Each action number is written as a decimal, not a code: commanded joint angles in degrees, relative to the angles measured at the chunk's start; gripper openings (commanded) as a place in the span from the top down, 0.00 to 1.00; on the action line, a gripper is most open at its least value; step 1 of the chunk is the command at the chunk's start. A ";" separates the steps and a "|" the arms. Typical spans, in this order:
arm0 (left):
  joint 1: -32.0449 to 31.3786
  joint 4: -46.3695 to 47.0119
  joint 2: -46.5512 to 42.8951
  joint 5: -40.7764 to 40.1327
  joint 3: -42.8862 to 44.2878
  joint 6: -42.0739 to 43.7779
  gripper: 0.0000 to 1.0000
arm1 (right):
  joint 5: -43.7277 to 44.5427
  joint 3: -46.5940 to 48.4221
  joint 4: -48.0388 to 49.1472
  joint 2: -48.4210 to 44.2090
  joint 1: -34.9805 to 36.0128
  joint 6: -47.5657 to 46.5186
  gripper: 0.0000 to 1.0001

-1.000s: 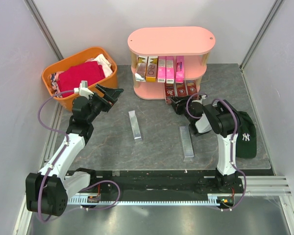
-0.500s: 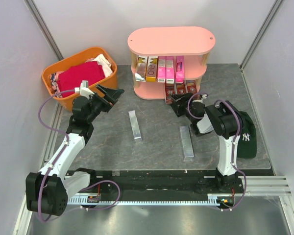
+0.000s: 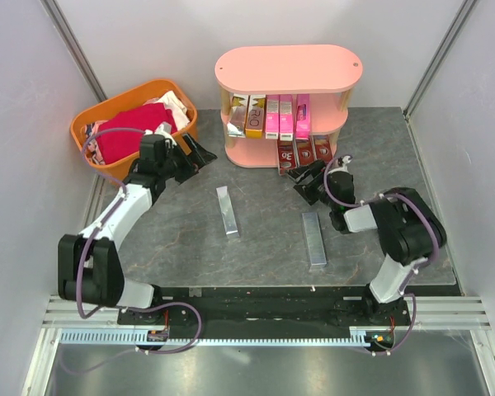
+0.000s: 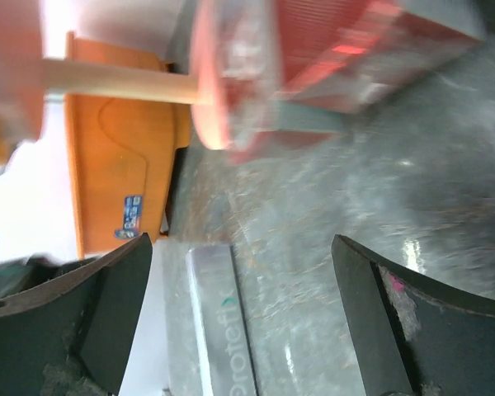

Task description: Place and organize the toothpastes onto the shelf

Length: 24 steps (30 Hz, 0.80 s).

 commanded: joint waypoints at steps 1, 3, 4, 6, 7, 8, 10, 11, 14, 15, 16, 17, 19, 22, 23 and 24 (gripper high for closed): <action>-0.78 -10.20 5.19 -0.37 5.63 9.82 0.02 | 0.85 0.12 -11.47 -11.21 0.70 -9.92 0.02; -2.01 -12.91 9.04 -1.34 7.91 11.93 0.02 | 1.99 1.00 -17.16 -15.70 1.31 -12.30 0.02; -2.62 -13.71 10.37 -1.52 8.71 12.46 0.02 | 2.61 1.44 -18.94 -17.12 1.57 -14.83 0.02; -4.47 -15.73 15.01 -2.04 11.86 13.69 0.02 | 4.45 2.58 -23.59 -20.80 2.28 -16.95 0.02; -5.17 -17.57 16.78 -2.31 12.93 13.95 0.03 | 4.98 2.93 -24.92 -21.87 2.45 -18.62 0.02; -6.48 -18.63 18.11 -3.61 14.07 14.30 0.03 | 5.94 3.28 -25.98 -22.75 2.80 -19.24 0.02; -7.46 -20.65 21.35 -5.12 16.36 14.22 0.04 | 6.48 3.55 -28.18 -24.95 2.81 -20.13 0.02; -8.07 -21.01 22.33 -4.69 17.06 14.39 0.04 | 6.65 3.72 -28.80 -25.57 2.81 -20.83 0.02; -9.56 -23.90 26.63 -3.98 20.14 15.36 0.09 | 7.27 3.46 -30.12 -26.98 2.81 -21.27 0.02; -9.92 -24.70 27.43 -4.15 21.62 15.62 0.11 | 7.36 3.38 -30.38 -26.98 2.81 -21.36 0.02; -10.27 -25.58 29.35 -4.41 22.42 15.97 0.12 | 7.36 3.29 -30.38 -26.89 2.89 -21.36 0.02; -10.88 -27.33 30.15 -4.68 23.13 16.24 0.16 | 7.36 3.20 -30.47 -26.80 2.81 -21.36 0.02; -11.50 -28.57 31.91 -5.99 24.80 16.59 0.19 | 7.10 3.02 -30.21 -26.36 2.81 -21.10 0.02; -11.68 -30.94 34.10 -6.96 26.20 17.38 0.30 | 7.01 2.94 -29.95 -25.92 2.72 -20.83 0.02; -11.77 -32.08 34.64 -7.23 26.90 17.64 0.35 | 6.92 3.02 -29.95 -25.84 2.81 -20.75 0.02; -11.77 -32.44 34.99 -7.49 27.09 17.82 0.38 | 6.92 3.02 -29.95 -25.84 2.81 -20.74 0.02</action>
